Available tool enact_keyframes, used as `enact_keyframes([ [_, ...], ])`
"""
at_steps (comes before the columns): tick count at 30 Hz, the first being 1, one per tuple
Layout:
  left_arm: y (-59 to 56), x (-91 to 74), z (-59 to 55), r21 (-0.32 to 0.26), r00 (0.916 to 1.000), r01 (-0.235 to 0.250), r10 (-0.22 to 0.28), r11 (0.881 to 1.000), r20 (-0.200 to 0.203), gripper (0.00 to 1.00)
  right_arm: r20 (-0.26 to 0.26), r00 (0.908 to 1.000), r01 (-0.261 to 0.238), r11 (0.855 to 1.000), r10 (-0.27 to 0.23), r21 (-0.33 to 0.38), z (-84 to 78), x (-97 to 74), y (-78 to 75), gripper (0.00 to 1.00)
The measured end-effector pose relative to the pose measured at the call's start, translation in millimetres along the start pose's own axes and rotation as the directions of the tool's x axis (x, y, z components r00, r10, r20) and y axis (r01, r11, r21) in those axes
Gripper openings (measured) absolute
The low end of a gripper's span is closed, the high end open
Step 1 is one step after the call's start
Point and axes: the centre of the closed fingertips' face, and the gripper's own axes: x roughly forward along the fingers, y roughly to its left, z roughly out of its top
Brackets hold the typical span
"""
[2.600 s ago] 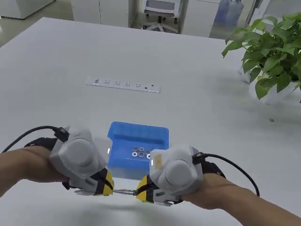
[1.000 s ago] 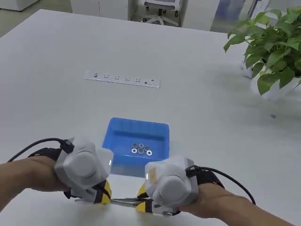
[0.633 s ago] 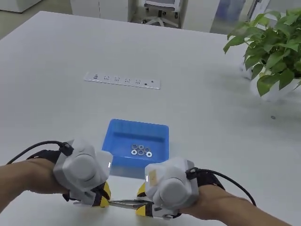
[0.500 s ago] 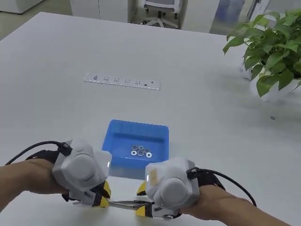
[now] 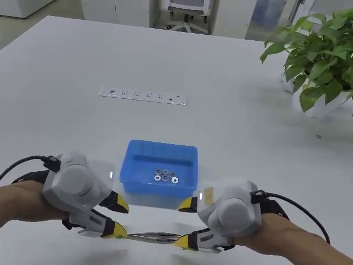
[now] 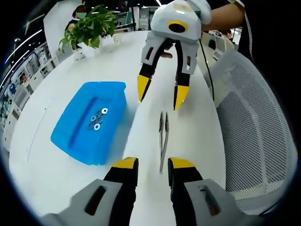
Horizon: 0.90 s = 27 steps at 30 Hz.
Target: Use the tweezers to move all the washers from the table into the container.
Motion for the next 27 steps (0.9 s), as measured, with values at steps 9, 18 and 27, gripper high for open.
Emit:
enact_keyframes([
  [9,1.5,-22.9,3.4,-0.113,0.9920,-0.057,0.069,0.992,0.105,0.48,0.068,0.9924,0.090,0.982,-0.102,0.164,-11.9,-28.9,-15.5,0.57],
  [18,5.2,-49.5,11.1,-0.202,0.9643,-0.134,0.175,0.970,0.199,0.68,0.133,0.9706,0.161,0.953,-0.200,0.256,-12.9,-59.1,-29.4,0.71],
  [27,13.1,-76.6,24.4,-0.200,0.9567,-0.173,0.212,0.964,0.199,0.82,0.137,0.9635,0.188,0.945,-0.230,0.267,-11.6,-86.4,-40.9,0.86],
])
